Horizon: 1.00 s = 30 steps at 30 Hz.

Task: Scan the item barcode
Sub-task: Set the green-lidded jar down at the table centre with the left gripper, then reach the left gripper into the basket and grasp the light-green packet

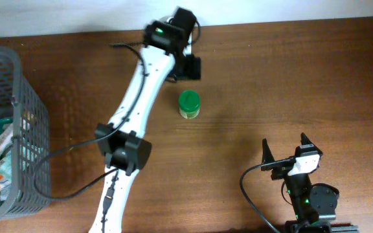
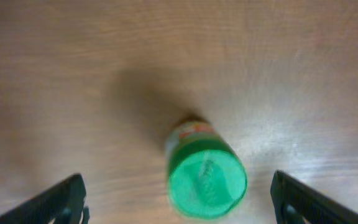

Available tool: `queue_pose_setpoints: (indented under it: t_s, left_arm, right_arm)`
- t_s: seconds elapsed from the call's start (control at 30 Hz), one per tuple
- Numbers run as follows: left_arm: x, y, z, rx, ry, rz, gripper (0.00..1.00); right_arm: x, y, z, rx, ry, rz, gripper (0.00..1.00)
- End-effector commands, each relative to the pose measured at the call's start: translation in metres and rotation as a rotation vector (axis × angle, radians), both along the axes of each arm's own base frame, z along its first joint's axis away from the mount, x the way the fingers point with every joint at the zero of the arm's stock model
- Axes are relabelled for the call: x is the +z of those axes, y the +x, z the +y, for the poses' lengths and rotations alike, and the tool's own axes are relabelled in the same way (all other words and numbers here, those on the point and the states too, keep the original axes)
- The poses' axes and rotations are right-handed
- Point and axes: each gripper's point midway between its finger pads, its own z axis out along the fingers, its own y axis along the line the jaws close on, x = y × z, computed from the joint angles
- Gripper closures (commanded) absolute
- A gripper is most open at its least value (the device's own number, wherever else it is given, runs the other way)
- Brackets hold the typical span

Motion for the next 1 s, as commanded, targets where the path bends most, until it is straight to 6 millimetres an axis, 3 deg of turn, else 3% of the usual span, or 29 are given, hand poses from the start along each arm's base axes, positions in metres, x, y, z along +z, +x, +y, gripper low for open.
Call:
queue_pose_setpoints:
  t_s: [0.0,0.1,0.13,0.2,0.23,0.27,0.33,0.43,0.53,0.6,0.73,0.9,0.97]
  left_arm:
    - [0.128,0.011,0.063,0.058,-0.047,-0.292,0.11]
    - [0.219,-0.008,0.123,0.161,-0.100,-0.493,0.08]
    - [0.241,-0.016,0.144,0.201,-0.101,-0.544,0.09]
    - [0.287,-0.040,0.205,0.323,-0.072,-0.660,0.10]
    - [0.297,-0.049,0.226,0.367,-0.062,-0.687,0.10]
    - [0.310,-0.065,0.260,0.448,-0.037,-0.712,0.11]
    - [0.310,-0.087,0.296,0.542,0.002,-0.682,0.13]
    - [0.274,-0.126,0.355,0.729,0.065,-0.514,0.10]
    - [0.204,-0.166,0.429,0.995,0.095,-0.268,0.09]
    - [0.161,-0.168,0.459,1.079,0.020,-0.202,0.09]
    - [0.084,-0.191,0.490,1.191,-0.014,-0.058,0.10]
    - [-0.005,-0.218,0.510,1.260,-0.015,0.033,0.08]
    - [-0.031,-0.228,0.515,1.253,0.025,0.050,0.08]
  right_arm:
    - [-0.002,-0.001,0.003,0.016,-0.005,0.000,0.02]
    - [-0.002,-0.001,0.003,0.016,-0.005,0.000,0.02]
    - [-0.002,-0.001,0.003,0.016,-0.005,0.000,0.02]
    - [-0.002,-0.001,0.003,0.016,-0.005,0.000,0.02]
    - [-0.002,-0.001,0.003,0.016,-0.005,0.000,0.02]
    - [-0.002,-0.001,0.003,0.016,-0.005,0.000,0.02]
    - [-0.002,-0.001,0.003,0.016,-0.005,0.000,0.02]
    - [-0.002,-0.001,0.003,0.016,-0.005,0.000,0.02]
    - [-0.002,-0.001,0.003,0.016,-0.005,0.000,0.02]
    - [-0.002,-0.001,0.003,0.016,-0.005,0.000,0.02]
    - [-0.002,-0.001,0.003,0.016,-0.005,0.000,0.02]
    - [-0.002,-0.001,0.003,0.016,-0.005,0.000,0.02]
    - [-0.002,-0.001,0.003,0.016,-0.005,0.000,0.02]
